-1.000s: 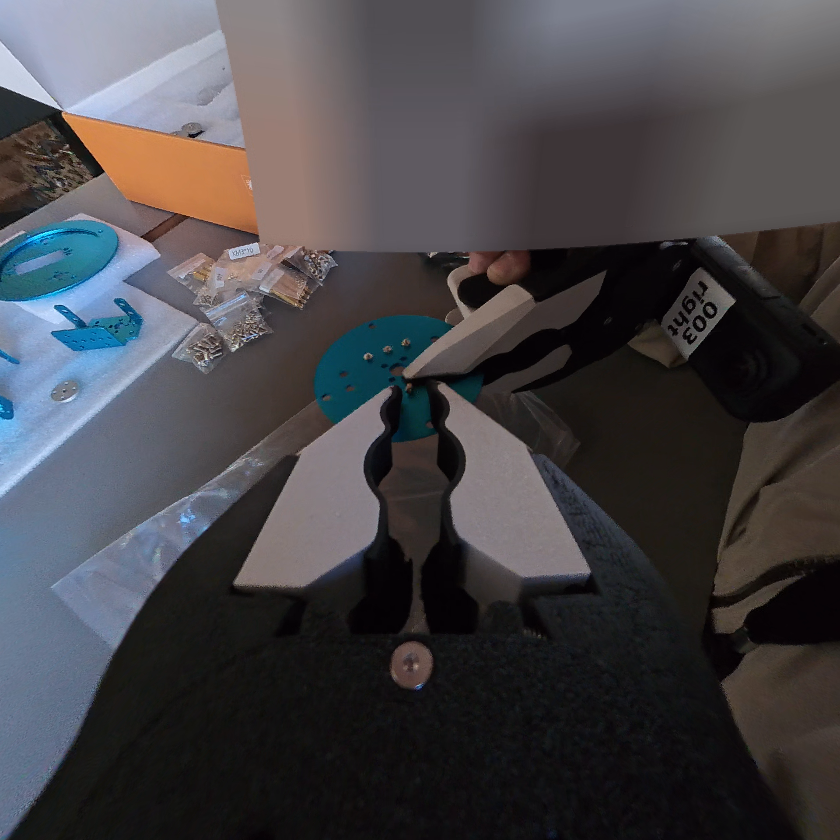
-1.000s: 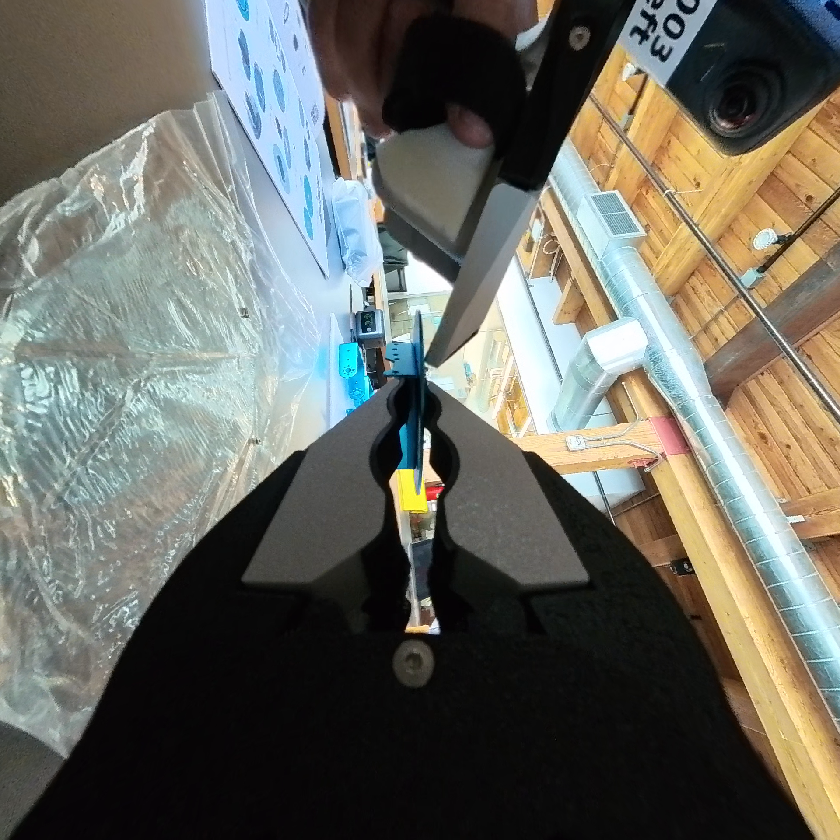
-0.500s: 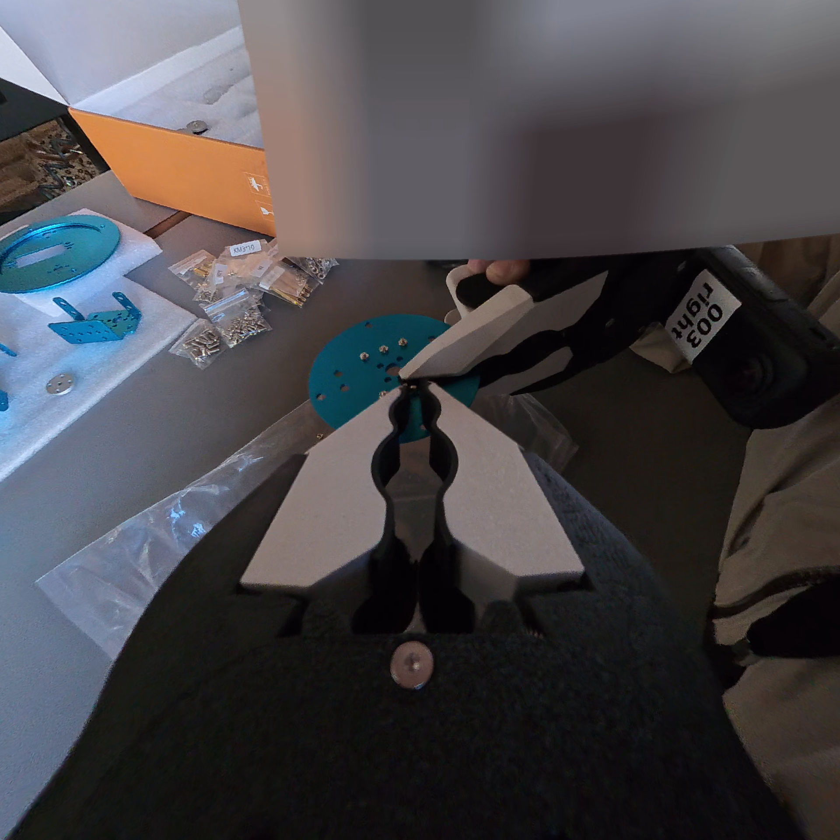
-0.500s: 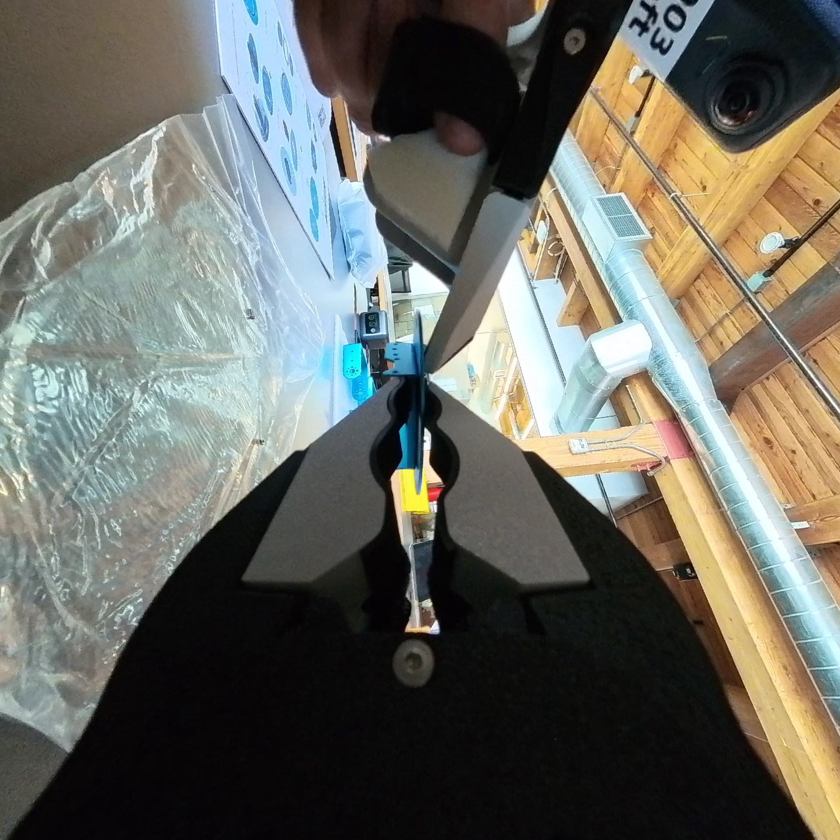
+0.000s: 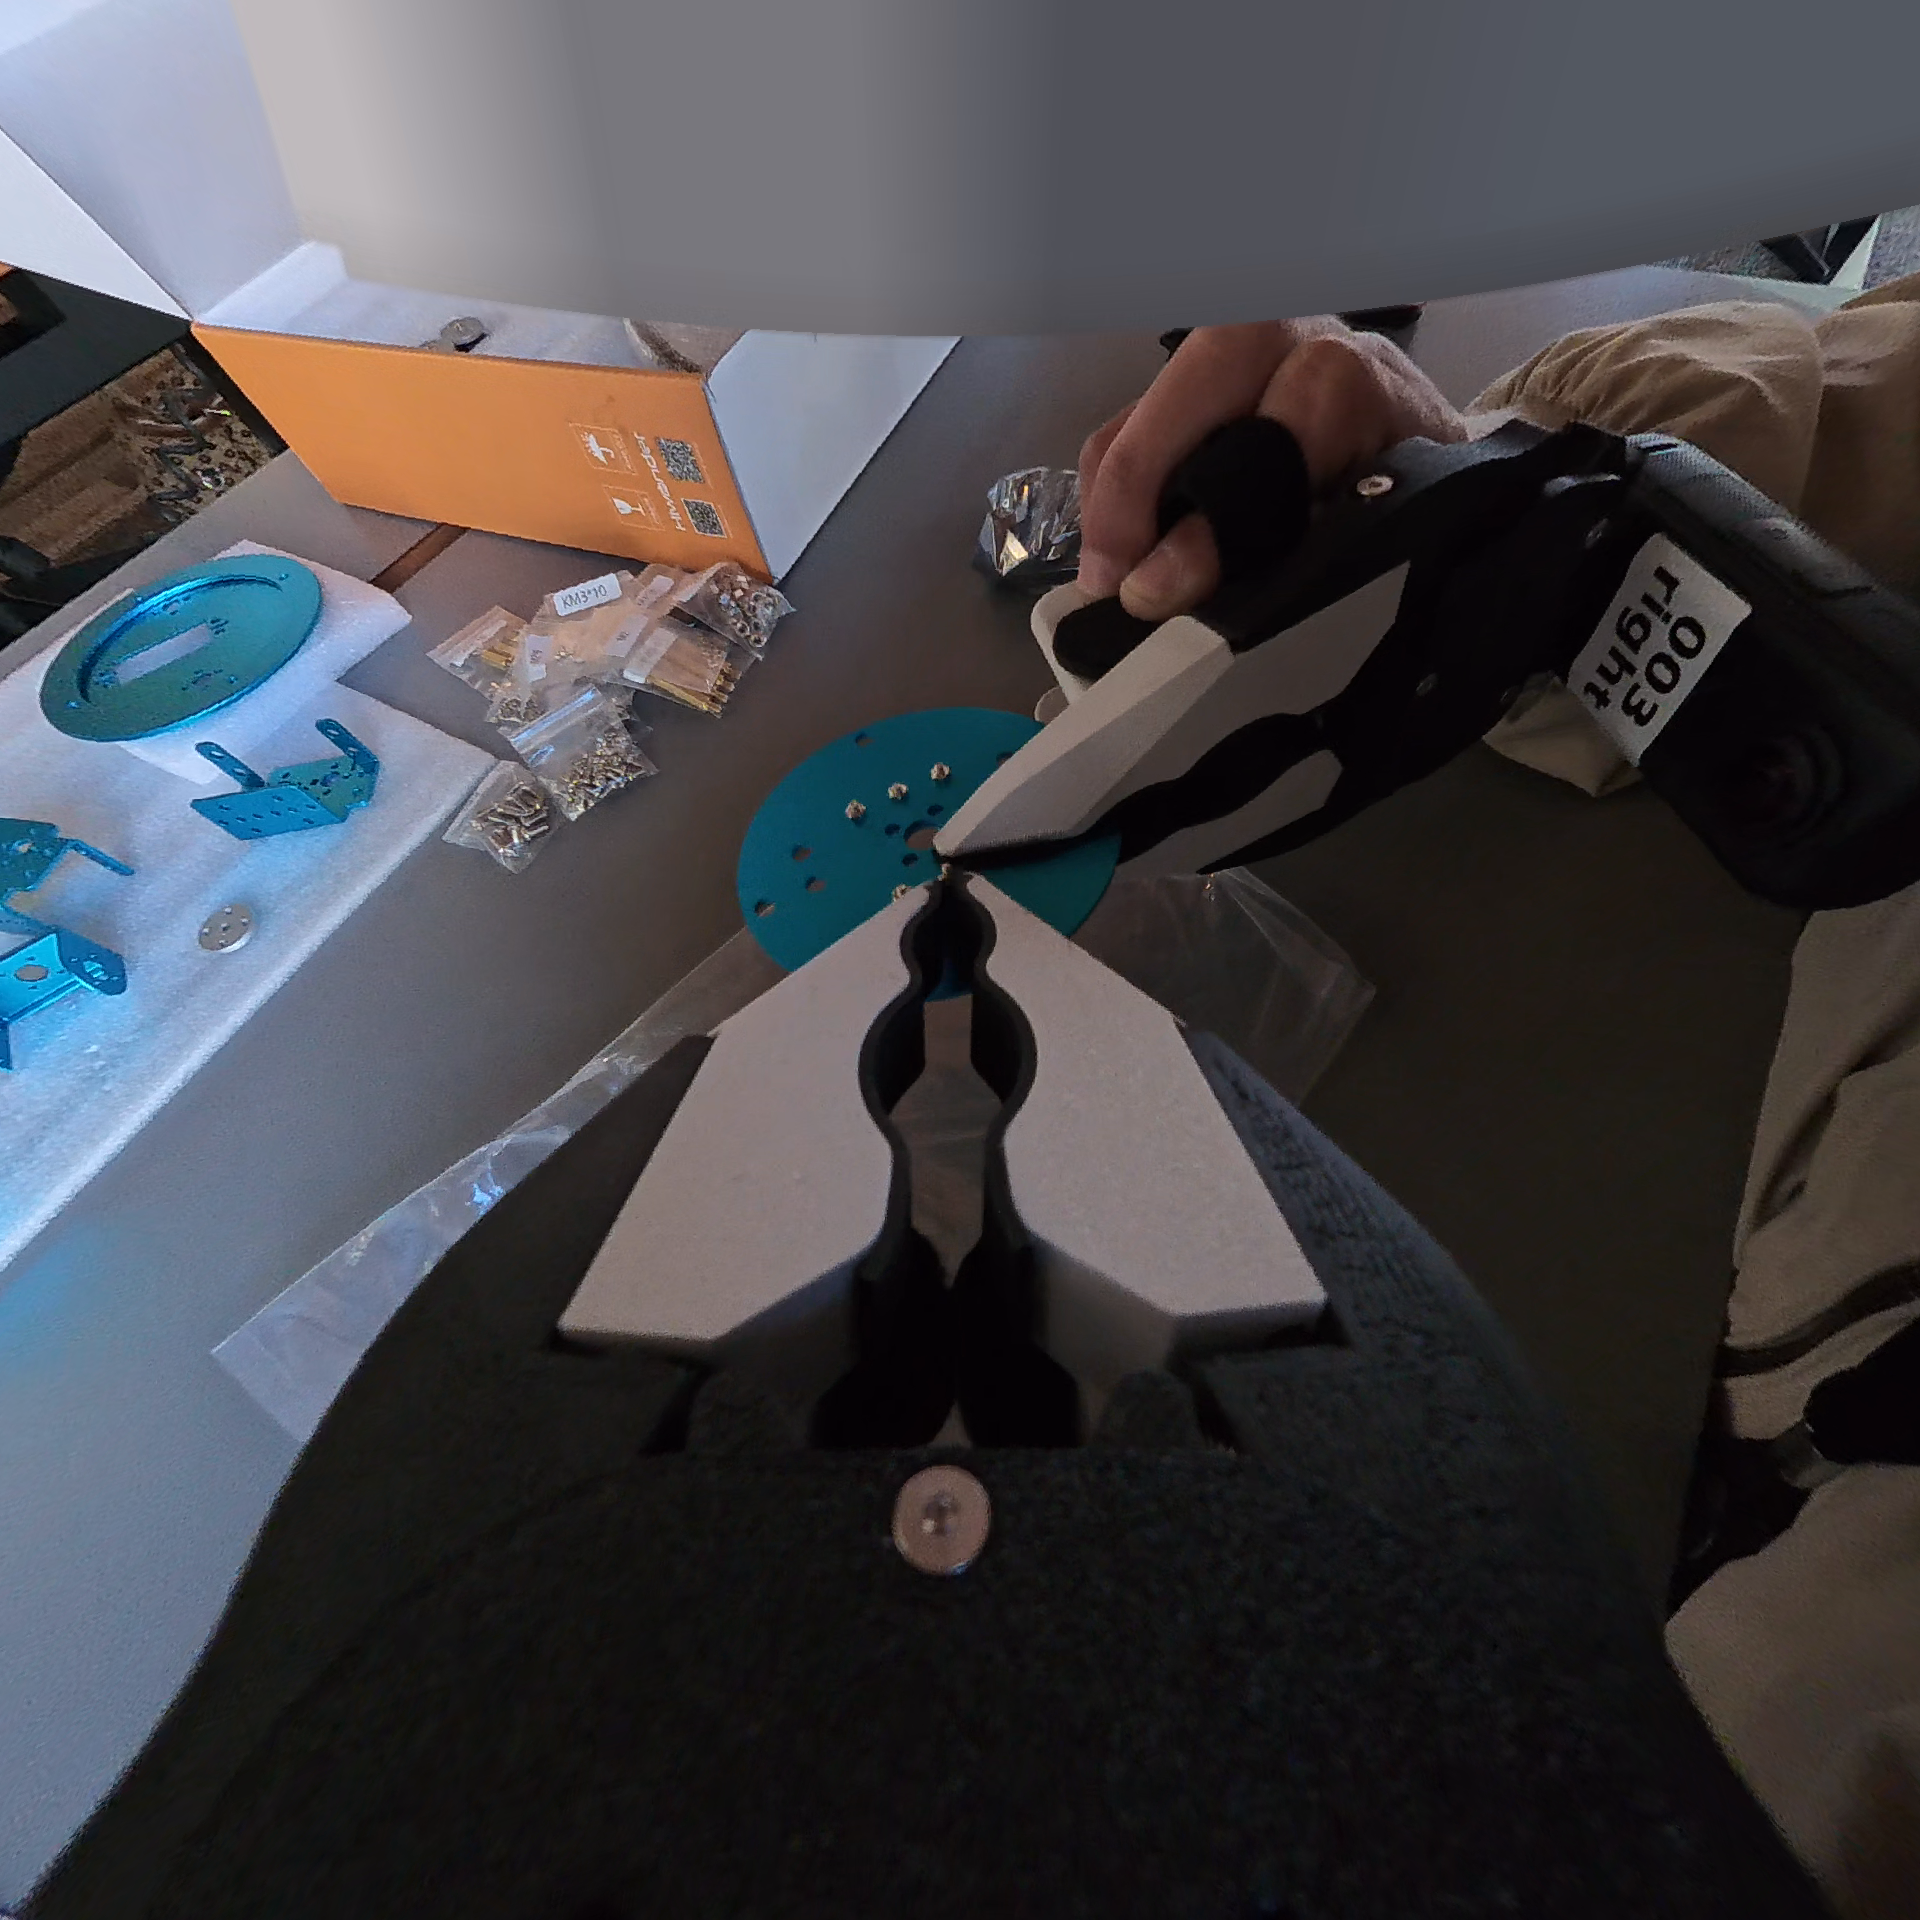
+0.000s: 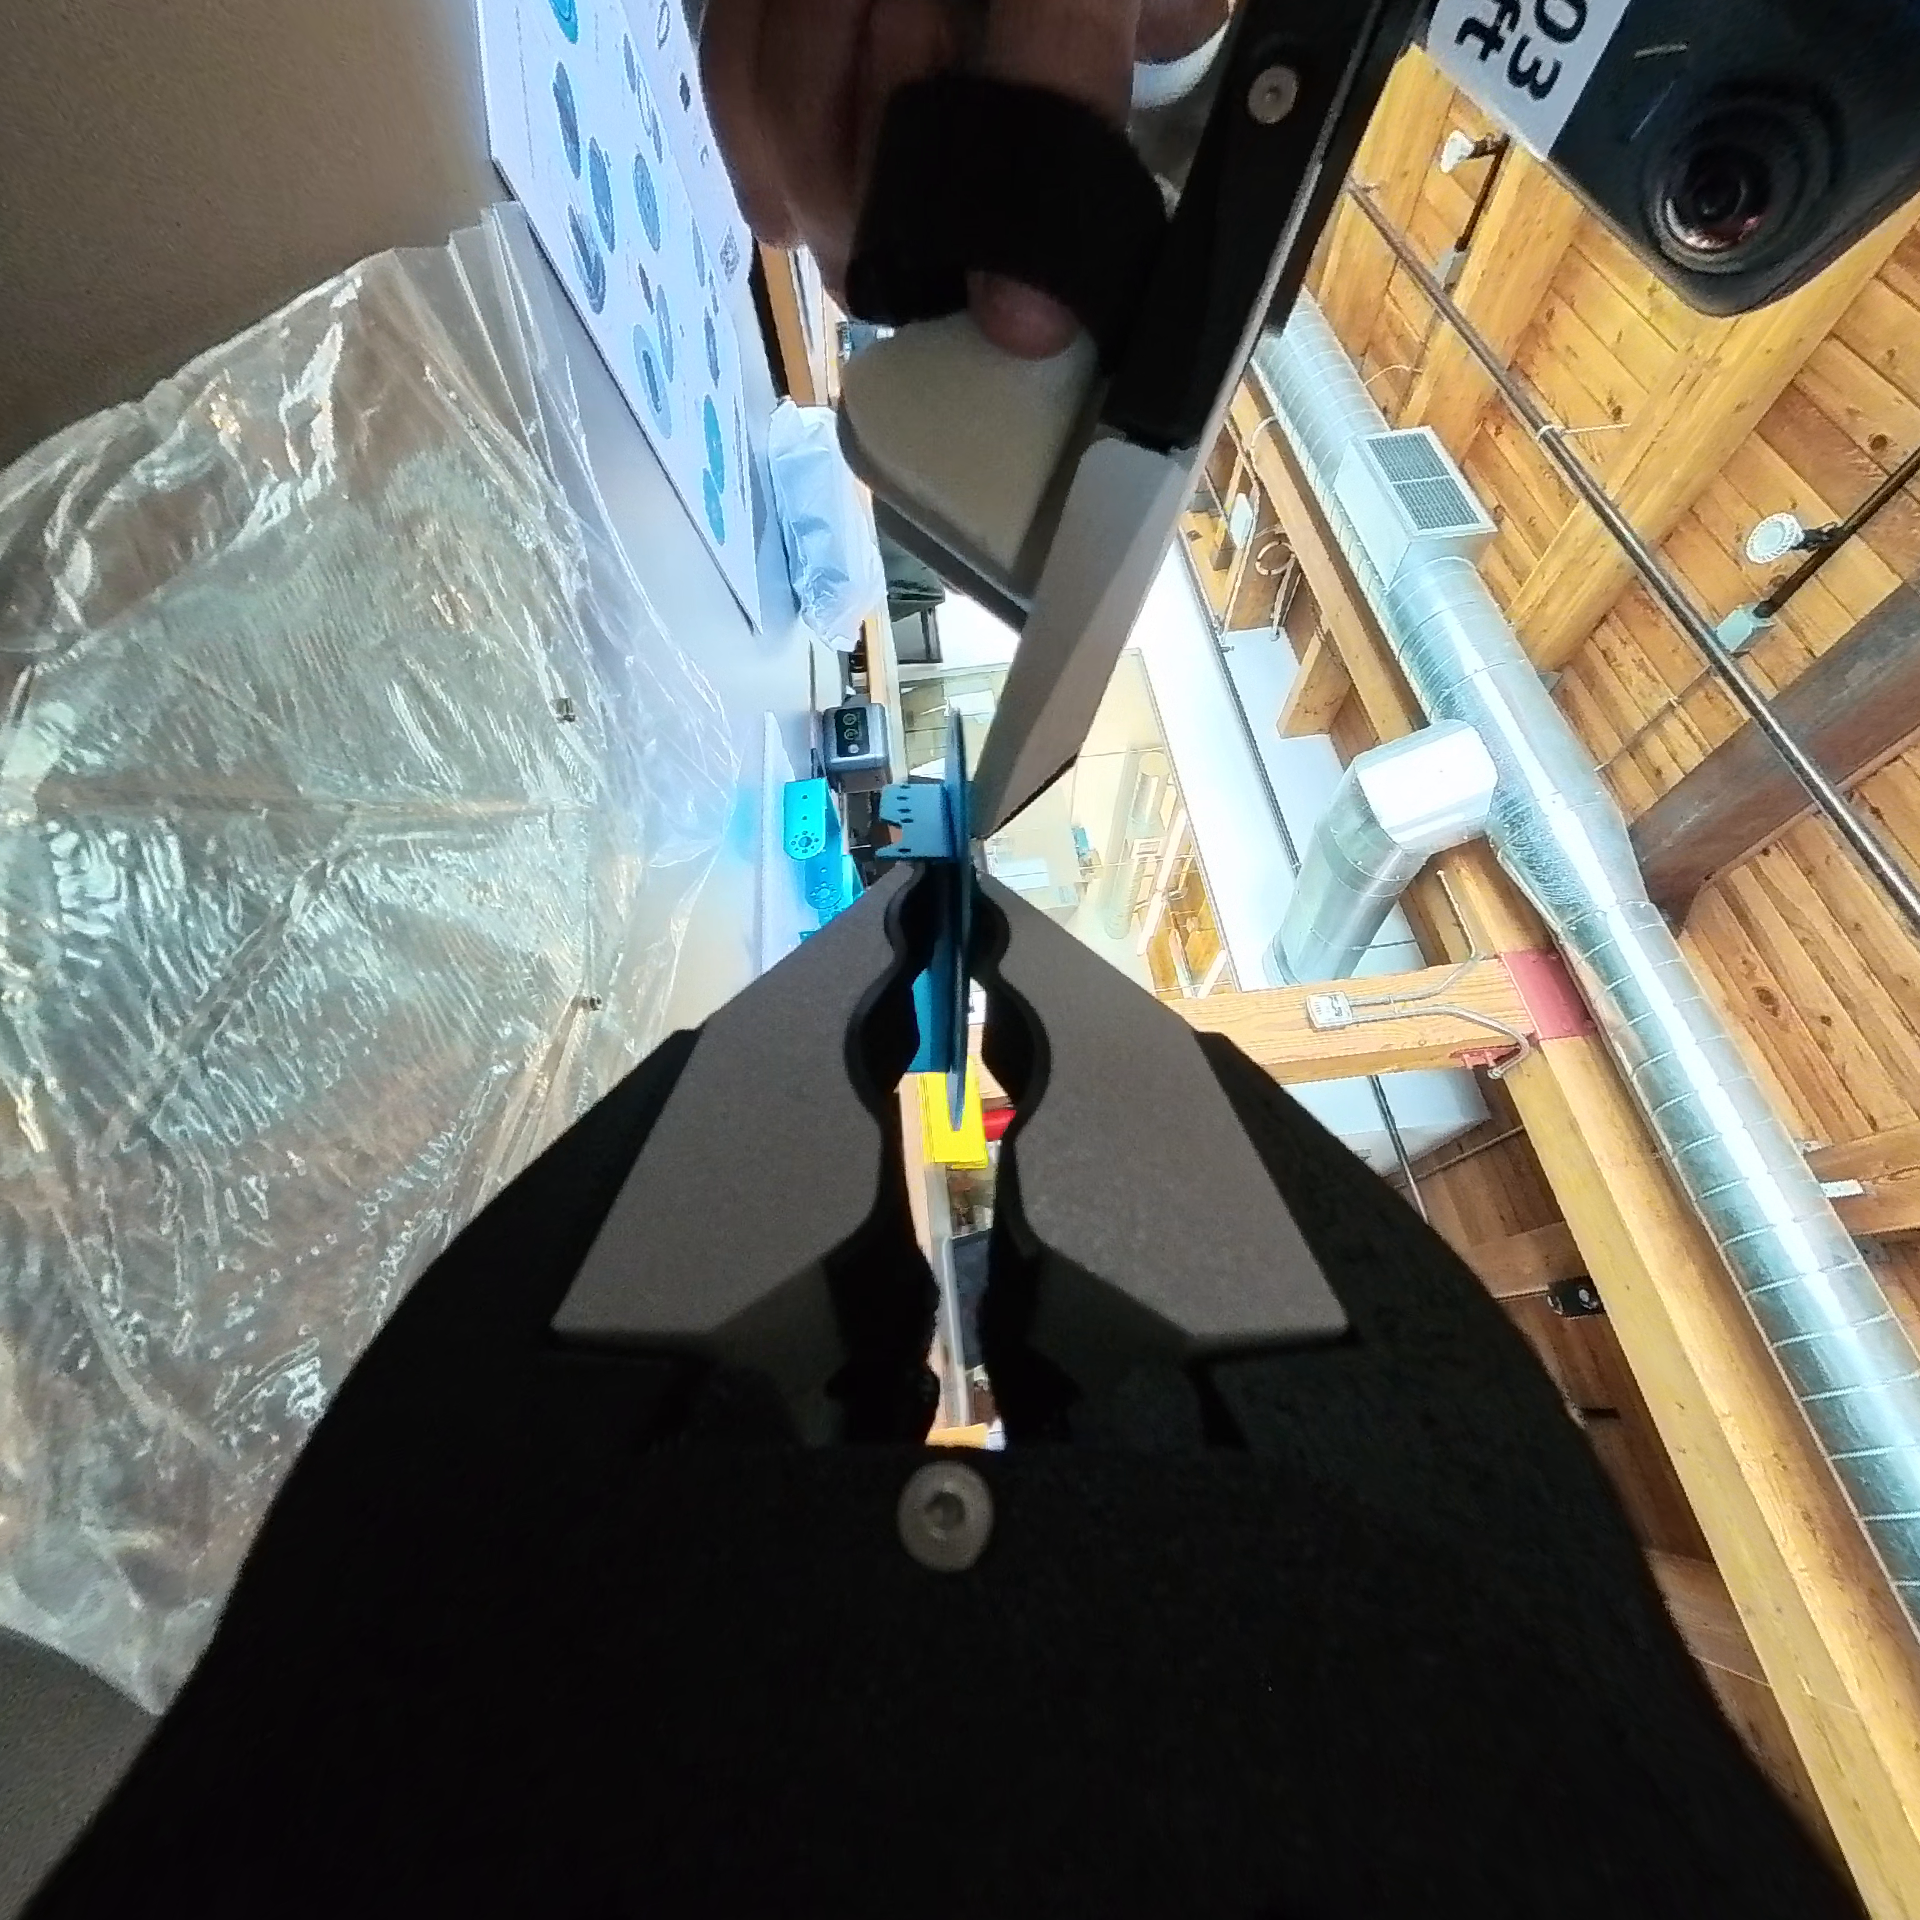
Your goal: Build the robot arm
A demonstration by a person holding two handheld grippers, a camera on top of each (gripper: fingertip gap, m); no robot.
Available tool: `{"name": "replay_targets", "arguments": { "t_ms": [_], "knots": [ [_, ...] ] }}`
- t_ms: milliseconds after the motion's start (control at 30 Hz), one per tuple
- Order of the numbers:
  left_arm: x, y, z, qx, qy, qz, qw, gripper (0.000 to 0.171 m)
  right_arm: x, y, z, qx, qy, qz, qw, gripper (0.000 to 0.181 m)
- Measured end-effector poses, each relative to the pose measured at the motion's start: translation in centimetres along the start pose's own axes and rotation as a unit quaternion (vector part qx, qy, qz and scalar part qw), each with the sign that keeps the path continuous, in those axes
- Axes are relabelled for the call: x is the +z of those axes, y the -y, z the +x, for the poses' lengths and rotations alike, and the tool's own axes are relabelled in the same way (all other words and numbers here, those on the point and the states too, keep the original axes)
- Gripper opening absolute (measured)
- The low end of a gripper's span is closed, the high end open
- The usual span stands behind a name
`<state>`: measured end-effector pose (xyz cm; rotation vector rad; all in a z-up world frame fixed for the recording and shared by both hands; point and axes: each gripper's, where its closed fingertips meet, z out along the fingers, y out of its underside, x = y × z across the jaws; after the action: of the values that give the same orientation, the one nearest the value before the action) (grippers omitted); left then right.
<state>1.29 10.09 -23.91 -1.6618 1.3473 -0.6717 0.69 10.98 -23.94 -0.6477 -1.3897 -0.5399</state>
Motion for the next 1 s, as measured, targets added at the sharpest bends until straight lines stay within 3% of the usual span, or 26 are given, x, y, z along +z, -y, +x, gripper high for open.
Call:
{"name": "replay_targets", "arguments": {
  "t_ms": [233, 433, 1000],
  "knots": [
    [-0.09, -0.09, -0.36, 0.029, 0.018, -0.006, 0.999, 0.004, 0.03, -0.08, -0.09, 0.000, 0.002, -0.002, 1.000, 0.002],
    [0.04, -0.10, -0.01, -0.009, 0.000, -0.001, 1.000, 0.007, 0.07, -0.16, -0.22, -0.001, 0.005, -0.003, 1.000, 0.001],
    [0.18, 0.06, -0.12, -0.011, -0.007, -0.002, 1.000, 0.000, 0.05, -0.12, -0.03, -0.010, 0.000, -0.005, 1.000, 0.002]
  ]
}}
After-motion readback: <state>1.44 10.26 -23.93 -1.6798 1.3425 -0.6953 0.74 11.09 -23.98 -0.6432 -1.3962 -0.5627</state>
